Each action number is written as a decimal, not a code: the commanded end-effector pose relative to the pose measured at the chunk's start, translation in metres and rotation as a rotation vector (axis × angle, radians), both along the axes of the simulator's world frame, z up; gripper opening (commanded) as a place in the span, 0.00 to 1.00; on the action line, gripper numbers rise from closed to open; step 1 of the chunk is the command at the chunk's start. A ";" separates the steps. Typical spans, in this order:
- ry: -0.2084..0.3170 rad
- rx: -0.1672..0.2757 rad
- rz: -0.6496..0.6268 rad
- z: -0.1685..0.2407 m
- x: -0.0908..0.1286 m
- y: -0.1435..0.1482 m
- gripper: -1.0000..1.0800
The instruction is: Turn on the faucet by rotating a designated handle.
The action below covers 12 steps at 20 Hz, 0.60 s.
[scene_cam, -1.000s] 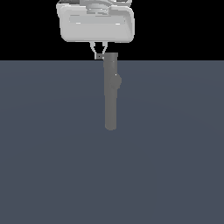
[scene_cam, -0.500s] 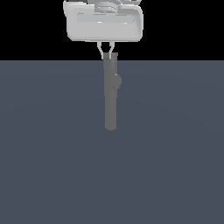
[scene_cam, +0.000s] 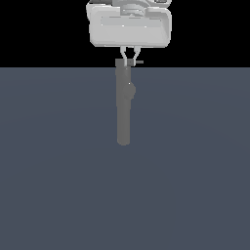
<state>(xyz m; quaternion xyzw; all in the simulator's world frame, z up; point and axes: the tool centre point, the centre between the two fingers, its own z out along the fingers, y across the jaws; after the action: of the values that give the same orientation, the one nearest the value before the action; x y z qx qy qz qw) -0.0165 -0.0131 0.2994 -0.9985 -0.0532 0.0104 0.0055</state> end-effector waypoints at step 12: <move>-0.013 -0.006 -0.029 0.001 0.036 -0.025 0.00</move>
<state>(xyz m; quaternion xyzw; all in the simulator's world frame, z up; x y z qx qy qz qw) 0.0023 -0.0358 0.2991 -0.9990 -0.0408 0.0176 0.0037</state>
